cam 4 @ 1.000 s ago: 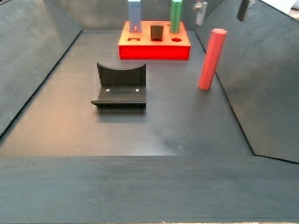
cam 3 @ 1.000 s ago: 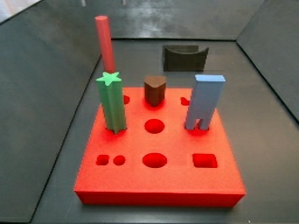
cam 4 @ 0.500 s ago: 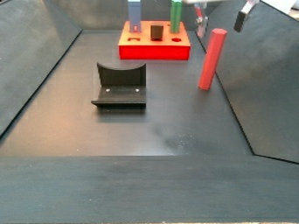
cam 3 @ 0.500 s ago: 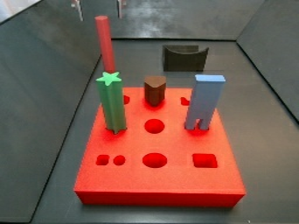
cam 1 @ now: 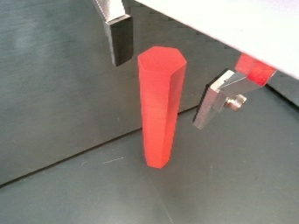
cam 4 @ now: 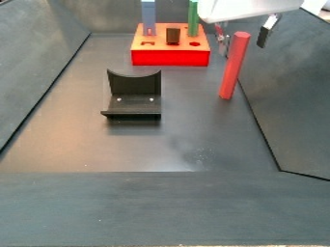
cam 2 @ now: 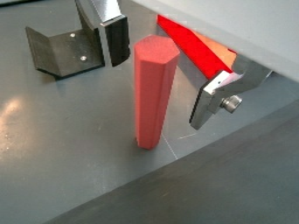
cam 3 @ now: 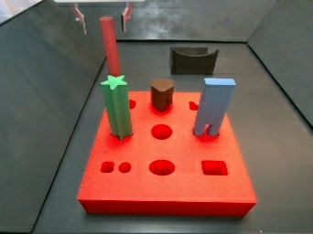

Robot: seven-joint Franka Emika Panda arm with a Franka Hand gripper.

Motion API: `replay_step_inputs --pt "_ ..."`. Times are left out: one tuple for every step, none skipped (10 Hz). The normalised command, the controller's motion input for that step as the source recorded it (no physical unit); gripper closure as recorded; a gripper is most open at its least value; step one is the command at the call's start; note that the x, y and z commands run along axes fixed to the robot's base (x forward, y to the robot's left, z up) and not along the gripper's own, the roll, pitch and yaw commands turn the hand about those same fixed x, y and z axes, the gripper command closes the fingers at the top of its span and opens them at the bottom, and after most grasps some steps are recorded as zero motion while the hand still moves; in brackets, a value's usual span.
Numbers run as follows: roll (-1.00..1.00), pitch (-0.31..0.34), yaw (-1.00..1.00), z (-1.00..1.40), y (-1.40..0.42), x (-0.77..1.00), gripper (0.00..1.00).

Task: Pick up the hexagon object. Move up. Move to above the board. Insert the hexagon object.
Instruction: Pick up the hexagon object.

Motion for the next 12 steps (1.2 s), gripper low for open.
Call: replay_step_inputs --pt "0.00 0.000 0.00 0.00 0.00 0.00 0.00" --pt "0.00 0.000 0.00 0.00 0.00 0.00 1.00" --pt "0.00 0.000 0.00 0.00 0.00 0.00 1.00" --pt "0.00 0.000 0.00 0.00 0.00 0.00 1.00" --pt "0.00 0.000 0.00 0.00 0.00 0.00 1.00" --pt "0.00 0.000 0.00 0.00 0.00 0.00 1.00" --pt "0.00 0.000 0.00 0.00 0.00 0.00 1.00" --pt "0.00 0.000 0.00 0.00 0.00 0.00 1.00" --pt "0.00 0.000 0.00 0.00 0.00 0.00 1.00" --pt "0.00 0.000 0.00 0.00 0.00 0.00 1.00" --pt "0.00 0.000 0.00 0.00 0.00 0.00 1.00" --pt "0.00 0.000 0.00 0.00 0.00 0.00 1.00"
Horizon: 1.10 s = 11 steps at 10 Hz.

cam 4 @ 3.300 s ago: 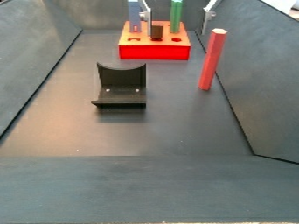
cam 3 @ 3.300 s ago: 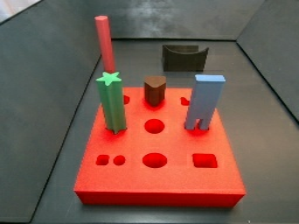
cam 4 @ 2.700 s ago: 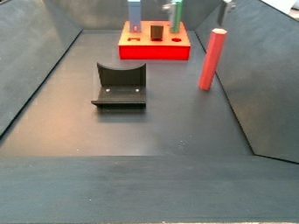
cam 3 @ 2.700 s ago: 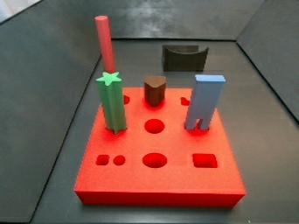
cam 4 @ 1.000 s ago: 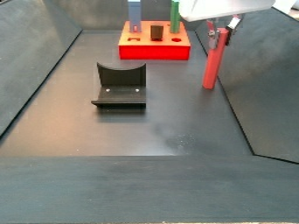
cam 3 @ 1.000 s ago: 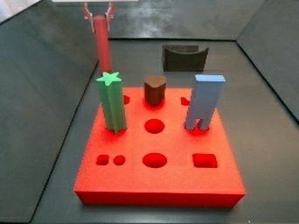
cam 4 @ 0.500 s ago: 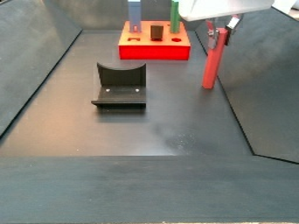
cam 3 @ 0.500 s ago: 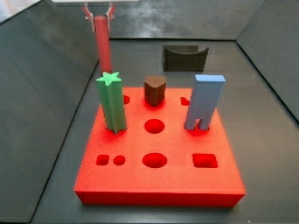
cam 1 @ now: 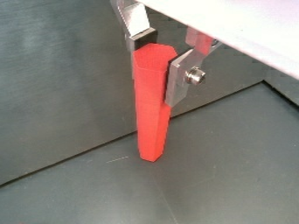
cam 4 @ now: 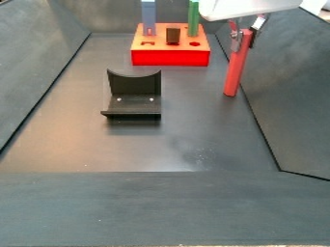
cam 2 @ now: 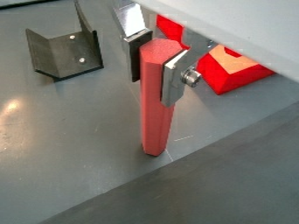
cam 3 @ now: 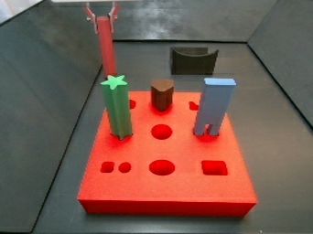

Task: Pick up the hexagon object. Move up. Move to above the board. Insert the hexagon object.
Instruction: Move up, then move to above the board.

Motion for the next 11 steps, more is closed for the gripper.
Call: replay_step_inputs --pt "0.00 0.000 0.00 0.83 0.00 0.00 1.00" --pt "-0.01 0.041 0.01 0.85 0.03 -0.07 1.00" --pt "0.00 0.048 0.01 0.74 0.03 -0.10 1.00" --pt "0.00 0.040 0.00 0.62 0.03 -0.07 1.00" --pt "0.01 0.039 0.00 0.52 0.03 -0.05 1.00" --pt "0.02 0.052 -0.01 0.26 0.03 -0.02 1.00" --pt "0.04 -0.242 -0.04 1.00 0.05 0.02 1.00" --pt "0.05 -0.213 -0.04 1.00 0.05 0.02 1.00" --pt "0.04 -0.144 -0.04 1.00 0.05 0.01 1.00" --pt "0.04 -0.064 -0.03 1.00 0.05 0.00 1.00" --pt "0.04 -0.017 -0.02 1.00 0.05 0.00 1.00"
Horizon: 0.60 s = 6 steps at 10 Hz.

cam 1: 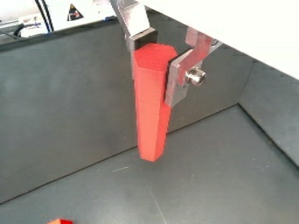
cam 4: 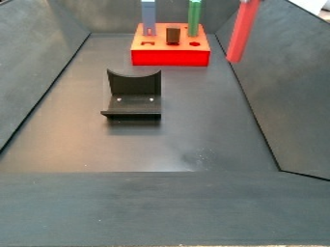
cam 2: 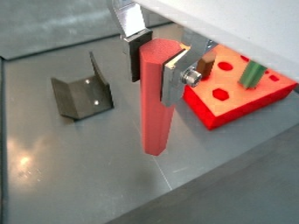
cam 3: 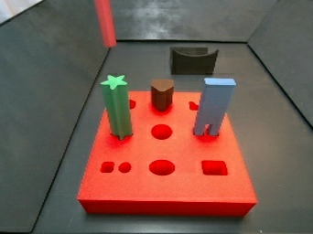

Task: Pick up the hexagon object. Move up. Move to above the board. Insert the hexagon object.
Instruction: Move to above the board.

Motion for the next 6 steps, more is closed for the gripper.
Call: replay_step_inputs --pt "0.04 0.041 -0.02 1.00 0.05 0.01 1.00" --pt "0.04 0.061 -0.02 1.00 0.05 0.01 1.00" --pt "0.03 0.082 -0.02 1.00 0.05 0.01 1.00" --pt "0.03 0.079 -0.02 1.00 0.05 0.01 1.00" --pt "0.03 0.076 -0.02 0.81 0.03 0.00 1.00" --pt "0.03 0.074 -0.02 0.71 0.03 0.00 1.00"
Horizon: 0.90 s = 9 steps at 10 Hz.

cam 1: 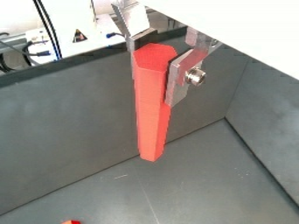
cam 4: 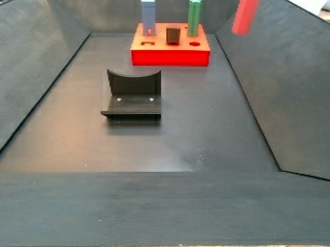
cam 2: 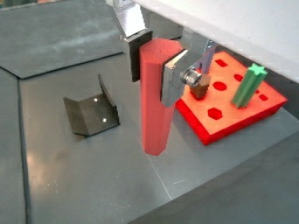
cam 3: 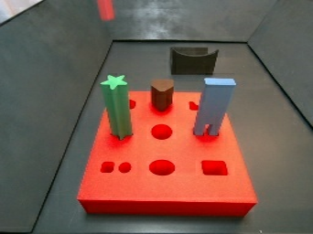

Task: Pick up the hexagon object. Move up. Move to above the board. Insert the hexagon object.
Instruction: Move to above the board.

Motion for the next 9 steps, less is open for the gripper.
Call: replay_step_inputs --pt "0.03 0.074 -0.02 0.50 0.02 0.00 1.00" --pt "0.03 0.078 -0.02 0.35 0.02 0.00 1.00" --pt "0.09 0.286 -1.00 0.05 -1.00 0.59 1.00" --pt "0.10 0.309 -1.00 0.01 -1.00 0.61 1.00" --pt "0.10 0.386 -1.00 0.01 -1.00 0.65 1.00" --pt "0.01 0.385 -0.79 0.02 -1.00 0.66 1.00" --pt "0.02 0.311 -0.53 0.03 -1.00 0.65 1.00" --pt "0.01 0.263 -0.38 0.03 -1.00 0.65 1.00" --pt "-0.03 0.206 -0.17 0.03 -1.00 0.67 1.00"
